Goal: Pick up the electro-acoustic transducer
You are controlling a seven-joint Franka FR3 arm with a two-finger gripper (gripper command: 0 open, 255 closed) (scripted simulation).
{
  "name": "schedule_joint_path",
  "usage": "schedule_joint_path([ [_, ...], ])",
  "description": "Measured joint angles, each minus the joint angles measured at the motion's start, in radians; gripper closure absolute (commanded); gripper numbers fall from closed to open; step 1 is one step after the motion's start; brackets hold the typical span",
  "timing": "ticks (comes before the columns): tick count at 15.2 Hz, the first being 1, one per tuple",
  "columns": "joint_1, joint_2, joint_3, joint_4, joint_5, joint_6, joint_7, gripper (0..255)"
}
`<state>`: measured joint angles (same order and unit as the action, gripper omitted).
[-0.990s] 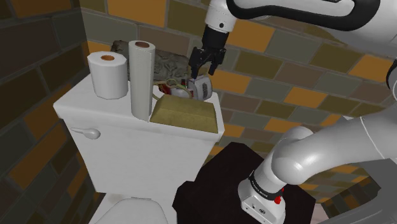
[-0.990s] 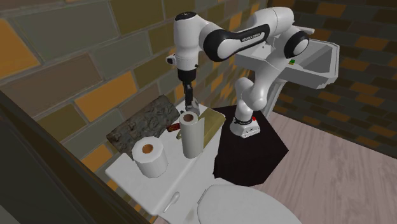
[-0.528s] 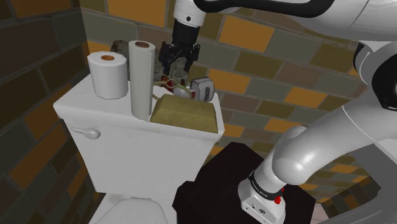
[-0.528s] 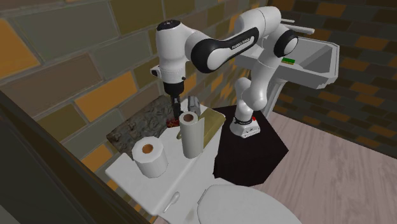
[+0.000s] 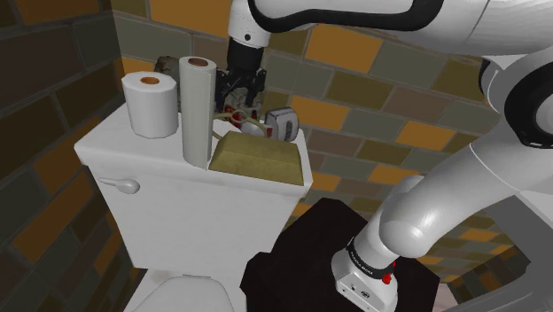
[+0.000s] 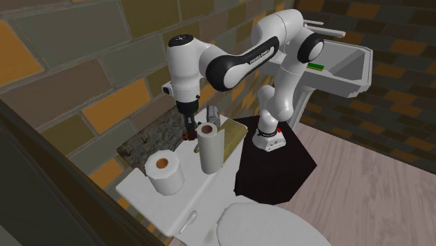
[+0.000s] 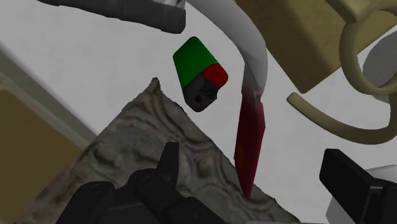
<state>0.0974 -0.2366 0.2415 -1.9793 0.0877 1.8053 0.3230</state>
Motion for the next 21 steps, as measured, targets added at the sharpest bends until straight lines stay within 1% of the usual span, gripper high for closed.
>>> schedule_joint_path([
  [2, 0.001, -0.002, 0.001, -0.029, 0.001, 0.027, -0.002, 0],
  [3, 0.001, -0.002, 0.001, -0.034, 0.001, 0.032, -0.001, 255],
  [13, 0.001, -0.002, 0.002, -0.038, 0.002, 0.037, -0.001, 255],
  [21, -0.001, -0.001, -0.002, 0.055, -0.001, -0.056, 0.002, 255],
])
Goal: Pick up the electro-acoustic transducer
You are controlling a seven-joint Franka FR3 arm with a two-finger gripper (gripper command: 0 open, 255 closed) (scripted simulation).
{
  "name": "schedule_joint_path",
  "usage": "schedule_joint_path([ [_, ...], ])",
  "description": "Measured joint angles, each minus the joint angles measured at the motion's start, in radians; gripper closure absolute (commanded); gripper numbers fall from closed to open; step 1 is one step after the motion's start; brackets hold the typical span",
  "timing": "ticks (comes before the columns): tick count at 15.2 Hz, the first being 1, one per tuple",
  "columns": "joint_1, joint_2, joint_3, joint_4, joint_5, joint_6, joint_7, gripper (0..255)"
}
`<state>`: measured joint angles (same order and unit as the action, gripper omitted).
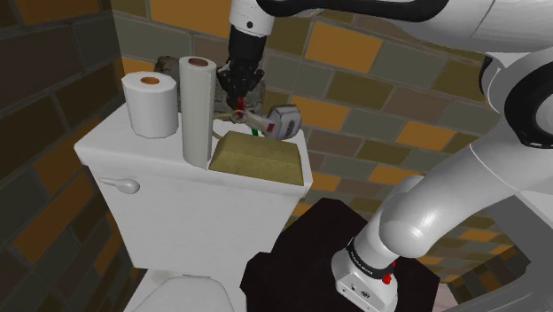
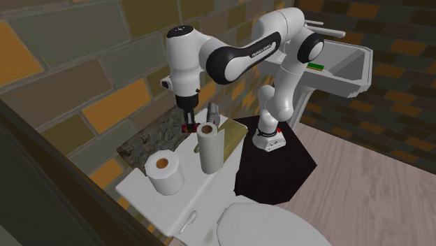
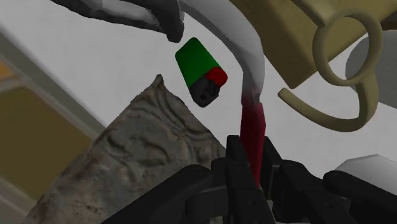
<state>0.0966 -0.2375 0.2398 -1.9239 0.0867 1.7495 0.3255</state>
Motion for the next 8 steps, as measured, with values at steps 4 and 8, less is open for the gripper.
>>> schedule_joint_path([
  [4, -0.001, 0.012, 0.000, 0.065, -0.004, -0.053, 0.004, 255],
  [8, -0.003, 0.022, -0.001, 0.127, -0.007, -0.104, 0.006, 255],
])
